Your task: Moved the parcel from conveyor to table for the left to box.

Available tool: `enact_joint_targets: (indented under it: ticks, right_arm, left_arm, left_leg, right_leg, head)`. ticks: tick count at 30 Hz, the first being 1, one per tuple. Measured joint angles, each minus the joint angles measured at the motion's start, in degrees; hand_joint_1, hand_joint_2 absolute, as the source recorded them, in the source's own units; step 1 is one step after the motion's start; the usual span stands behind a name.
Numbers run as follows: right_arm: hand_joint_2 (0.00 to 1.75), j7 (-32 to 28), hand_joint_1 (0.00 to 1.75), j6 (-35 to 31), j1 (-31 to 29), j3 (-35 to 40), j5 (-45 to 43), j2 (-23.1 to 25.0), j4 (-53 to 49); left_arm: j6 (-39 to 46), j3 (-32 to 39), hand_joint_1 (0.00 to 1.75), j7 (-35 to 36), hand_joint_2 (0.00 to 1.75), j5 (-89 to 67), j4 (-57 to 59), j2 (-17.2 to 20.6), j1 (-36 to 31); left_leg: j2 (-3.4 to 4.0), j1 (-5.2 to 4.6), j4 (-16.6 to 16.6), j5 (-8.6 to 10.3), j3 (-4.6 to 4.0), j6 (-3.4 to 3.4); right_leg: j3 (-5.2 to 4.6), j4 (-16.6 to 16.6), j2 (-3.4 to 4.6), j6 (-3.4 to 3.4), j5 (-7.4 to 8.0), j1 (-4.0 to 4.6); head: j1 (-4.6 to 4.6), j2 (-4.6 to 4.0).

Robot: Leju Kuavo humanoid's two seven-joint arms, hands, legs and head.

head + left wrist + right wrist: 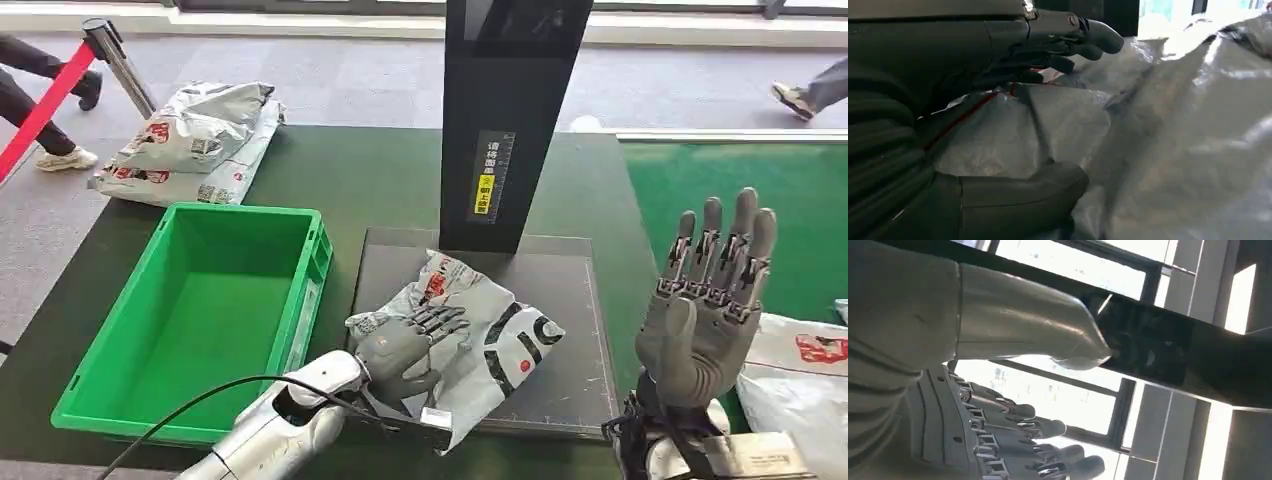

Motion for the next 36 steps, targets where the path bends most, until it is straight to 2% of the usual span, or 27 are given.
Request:
enact_joint_targets:
  ticks: [1,2,7,12,21,30,36]
  right_arm:
    - [1.75,0.04,0.0,0.0,-0.13,0.0,0.0,0.11,0.0]
    - [1.75,0.15,0.0,0.0,-0.24,0.0,0.04,0.15,0.0]
    - [1.75,0.37,0.0,0.0,-1.22,0.0,0.17,0.26,0.28]
    - [1.75,0.85,0.0,-0.02,-1.31,-0.02,-0.37,0.26,0.48]
    - [1.75,0.15,0.0,1.11,2.13,-1.05,-0.94,0.57,-1.35]
    - [1.75,-0.02,0.0,1.57,3.14,-1.73,-0.85,1.05,-2.05]
    - [1.75,-0.59,0.0,2.71,4.71,-2.42,-0.85,1.51,-3.01]
  left_arm:
    - [-0.59,-0.41,0.0,0.44,1.75,0.0,1.53,-0.09,-0.73]
    - [-1.14,-0.79,1.75,0.81,1.75,-0.11,3.23,-0.13,-1.43]
    - [-2.27,-1.94,1.75,-1.82,1.75,1.31,9.85,-0.79,-3.97]
    - [-1.75,-2.01,1.75,-4.11,1.75,2.62,10.68,-0.81,-4.4]
    - [6.75,-0.39,1.75,-6.34,1.75,4.28,-0.15,0.37,0.15]
    - [8.03,0.94,1.75,-6.65,1.75,4.33,-5.82,1.38,3.05]
    - [14.68,2.32,1.75,-5.67,1.75,1.38,-11.68,1.55,5.93]
  left_leg:
    - [0.0,0.0,0.0,0.0,0.0,0.0]
    - [0.0,0.0,-0.01,0.0,0.01,0.0]
    - [0.0,0.0,-0.03,0.0,0.25,0.0]
    - [0.01,0.0,-0.03,0.0,0.41,-0.01]
    - [0.01,0.0,-0.04,-0.02,0.35,-0.03]
    - [0.01,0.01,-0.04,-0.02,0.26,-0.02]
    - [0.01,0.0,-0.03,-0.03,0.23,-0.01]
  right_leg:
    - [0.02,0.0,-0.01,0.0,0.0,0.01]
    - [0.03,0.0,-0.02,0.0,0.0,0.01]
    - [0.26,0.0,-0.02,0.0,0.0,0.03]
    - [0.42,0.0,-0.02,0.0,0.0,0.08]
    - [0.33,0.03,-0.01,-0.05,-0.05,0.12]
    - [0.25,0.02,-0.01,-0.04,-0.05,0.06]
    - [0.24,0.01,-0.01,-0.03,-0.06,0.04]
  head:
    - [0.04,0.0]
    - [0.0,0.0]
    - [0.0,0.0]
    - [0.02,0.0]
    - [0.02,0.0]
    - [0.02,0.0]
    - [0.02,0.0]
